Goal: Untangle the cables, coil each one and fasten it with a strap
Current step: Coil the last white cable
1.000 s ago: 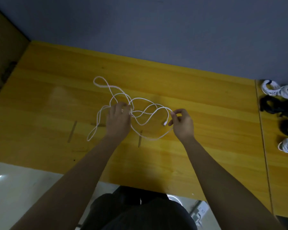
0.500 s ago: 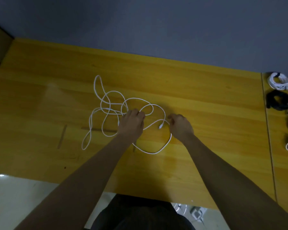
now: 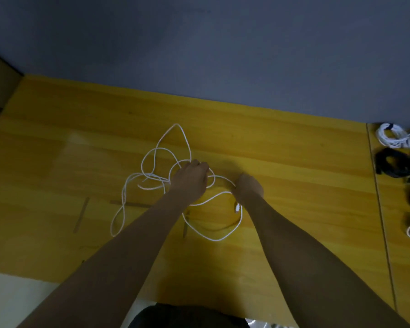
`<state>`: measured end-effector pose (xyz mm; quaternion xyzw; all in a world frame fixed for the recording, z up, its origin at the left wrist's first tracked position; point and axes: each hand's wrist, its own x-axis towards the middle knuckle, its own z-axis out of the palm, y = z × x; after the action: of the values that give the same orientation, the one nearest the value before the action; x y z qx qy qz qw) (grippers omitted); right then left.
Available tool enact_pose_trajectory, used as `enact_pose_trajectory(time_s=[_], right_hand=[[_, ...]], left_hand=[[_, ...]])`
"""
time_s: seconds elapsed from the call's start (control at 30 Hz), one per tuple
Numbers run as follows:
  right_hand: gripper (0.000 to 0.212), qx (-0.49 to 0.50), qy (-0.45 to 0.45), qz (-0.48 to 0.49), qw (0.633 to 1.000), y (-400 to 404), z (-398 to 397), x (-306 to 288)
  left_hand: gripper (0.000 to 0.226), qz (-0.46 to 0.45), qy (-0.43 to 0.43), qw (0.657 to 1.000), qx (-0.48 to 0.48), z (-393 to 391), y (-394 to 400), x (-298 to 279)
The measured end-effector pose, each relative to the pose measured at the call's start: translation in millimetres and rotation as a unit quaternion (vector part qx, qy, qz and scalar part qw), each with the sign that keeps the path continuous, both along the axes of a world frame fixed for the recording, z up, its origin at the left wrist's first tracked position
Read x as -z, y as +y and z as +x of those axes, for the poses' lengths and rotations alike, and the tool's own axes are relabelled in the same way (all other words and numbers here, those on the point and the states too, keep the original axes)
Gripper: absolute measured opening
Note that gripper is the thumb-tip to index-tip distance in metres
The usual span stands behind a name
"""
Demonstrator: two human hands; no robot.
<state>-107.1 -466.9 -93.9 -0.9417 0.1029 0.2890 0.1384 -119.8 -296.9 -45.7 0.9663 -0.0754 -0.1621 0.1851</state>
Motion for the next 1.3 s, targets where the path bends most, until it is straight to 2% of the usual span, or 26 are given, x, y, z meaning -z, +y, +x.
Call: enact_pose_trajectory(time_s=[0.17, 0.3, 0.37, 0.43, 0.5, 0.6, 0.73, 0.8, 0.87, 0.93, 1.03, 1.13, 1.23, 1.3], right_hand=[[0.029, 0.001, -0.003, 0.029, 1.0, 0, -19, 9], [0.037, 0.005, -0.012, 0.035, 0.999, -3, -19, 6], [0.03, -0.012, -0.056, 0.032, 0.998, -10, -14, -5], [0.024, -0.037, -0.157, 0.045, 0.986, -19, -9, -22], [0.024, -0.043, -0.277, 0.096, 0.955, -28, -6, -45], [0.023, -0.017, -0.419, 0.215, 0.882, -37, -3, -87], [0.008, 0.058, -0.461, 0.325, 0.824, -42, 6, -158], [0.02, 0.076, -0.492, 0.377, 0.781, -46, 15, -203], [0.029, 0.097, -0.502, 0.465, 0.723, -51, 22, -254], [0.032, 0.08, -0.489, 0.516, 0.698, -55, 23, -306], [0.034, 0.022, -0.489, 0.516, 0.703, -64, 17, -370], [0.029, -0.007, -0.505, 0.491, 0.71, -75, 10, -410], [0.011, -0.016, -0.513, 0.446, 0.733, -84, 1, -409], [0.018, 0.008, -0.491, 0.405, 0.771, -93, -1, -378]], left_hand=[[0.024, 0.031, 0.008, 0.999, 0.031, 6, -8, -6], [0.025, 0.039, -0.001, 0.998, 0.04, 4, -12, -7], [0.024, 0.027, -0.008, 0.999, 0.03, 5, -15, -12], [0.023, 0.007, -0.029, 0.999, 0.018, 8, -17, -23], [0.022, -0.023, -0.072, 0.997, 0.009, 14, -20, -41], [0.023, -0.088, -0.171, 0.981, -0.007, 26, -27, -81], [0.033, -0.121, -0.259, 0.957, 0.052, 43, -45, -150], [0.041, -0.141, -0.292, 0.941, 0.097, 51, -56, -196], [0.05, -0.133, -0.332, 0.923, 0.14, 55, -67, -246], [0.053, -0.089, -0.376, 0.905, 0.178, 62, -73, -292], [0.033, -0.053, -0.42, 0.873, 0.242, 68, -79, -347], [0.021, -0.081, -0.361, 0.901, 0.225, 67, -81, -384], [0.023, -0.179, -0.369, 0.9, 0.149, 66, -79, -412], [0.022, -0.233, -0.379, 0.891, 0.095, 70, -76, -423]])
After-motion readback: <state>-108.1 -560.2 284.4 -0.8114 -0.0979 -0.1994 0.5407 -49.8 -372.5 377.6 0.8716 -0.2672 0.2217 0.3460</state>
